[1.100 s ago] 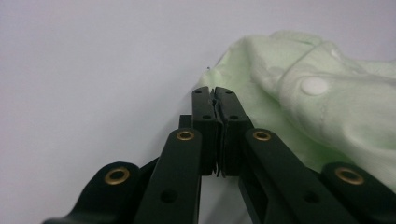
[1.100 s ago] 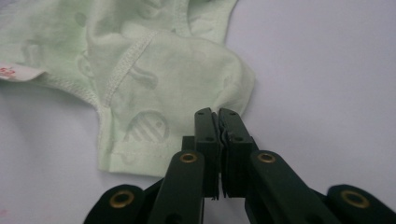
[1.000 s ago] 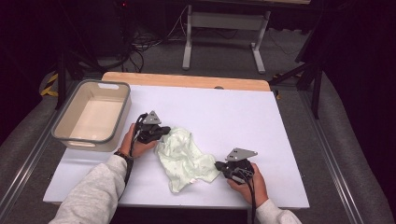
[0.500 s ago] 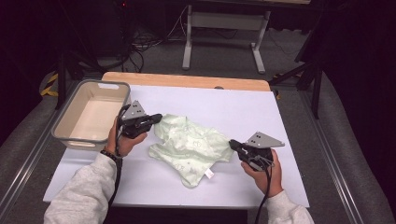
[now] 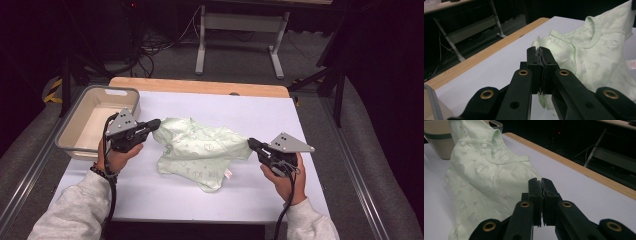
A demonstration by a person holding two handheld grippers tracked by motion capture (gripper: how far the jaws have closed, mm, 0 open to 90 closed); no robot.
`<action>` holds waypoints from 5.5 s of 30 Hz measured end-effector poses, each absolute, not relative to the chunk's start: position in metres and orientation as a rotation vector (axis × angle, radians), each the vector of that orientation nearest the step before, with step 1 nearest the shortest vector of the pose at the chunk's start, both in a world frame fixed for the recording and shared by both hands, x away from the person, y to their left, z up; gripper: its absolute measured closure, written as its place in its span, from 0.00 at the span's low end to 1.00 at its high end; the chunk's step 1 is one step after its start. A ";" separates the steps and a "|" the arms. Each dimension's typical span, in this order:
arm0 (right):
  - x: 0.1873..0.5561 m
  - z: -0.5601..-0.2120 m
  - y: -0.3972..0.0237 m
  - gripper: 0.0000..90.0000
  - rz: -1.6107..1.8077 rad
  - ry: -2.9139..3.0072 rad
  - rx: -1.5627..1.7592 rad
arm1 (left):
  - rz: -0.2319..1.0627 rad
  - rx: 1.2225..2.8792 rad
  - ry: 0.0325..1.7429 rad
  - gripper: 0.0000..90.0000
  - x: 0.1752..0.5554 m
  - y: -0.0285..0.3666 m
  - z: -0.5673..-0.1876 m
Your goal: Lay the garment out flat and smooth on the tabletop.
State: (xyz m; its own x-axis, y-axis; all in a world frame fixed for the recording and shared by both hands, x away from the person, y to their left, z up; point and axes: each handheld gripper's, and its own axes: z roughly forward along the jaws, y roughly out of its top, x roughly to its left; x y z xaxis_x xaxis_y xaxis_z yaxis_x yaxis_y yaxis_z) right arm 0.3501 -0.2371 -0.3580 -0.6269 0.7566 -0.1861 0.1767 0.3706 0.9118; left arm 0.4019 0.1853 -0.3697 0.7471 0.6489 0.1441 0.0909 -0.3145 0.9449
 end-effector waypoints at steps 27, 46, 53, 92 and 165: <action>0.358 -0.335 -0.221 0.97 1.218 2.001 0.814 | 0.690 1.820 0.581 0.98 0.393 0.196 -0.368; 0.313 -0.263 -0.217 0.97 1.265 1.915 0.683 | 0.803 1.760 0.496 0.98 0.339 0.209 -0.290; 0.305 -0.268 -0.219 0.97 1.294 1.937 0.671 | 0.787 1.773 0.487 0.98 0.332 0.205 -0.303; 0.362 -0.345 -0.226 0.97 1.212 2.109 0.875 | 0.676 1.912 0.658 0.98 0.382 0.176 -0.381; 0.436 -0.426 -0.218 0.77 1.237 2.095 0.912 | 0.661 2.014 0.872 0.39 0.453 0.137 -0.440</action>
State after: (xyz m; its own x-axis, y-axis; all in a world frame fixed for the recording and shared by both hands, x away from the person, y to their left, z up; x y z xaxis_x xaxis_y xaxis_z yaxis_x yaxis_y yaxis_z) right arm 0.4363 -0.2176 -0.4260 -0.6274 0.7714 -0.1063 0.2796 0.3506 0.8938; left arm 0.4532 0.1367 -0.4399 0.6215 0.7717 0.1350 0.3383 -0.4198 0.8422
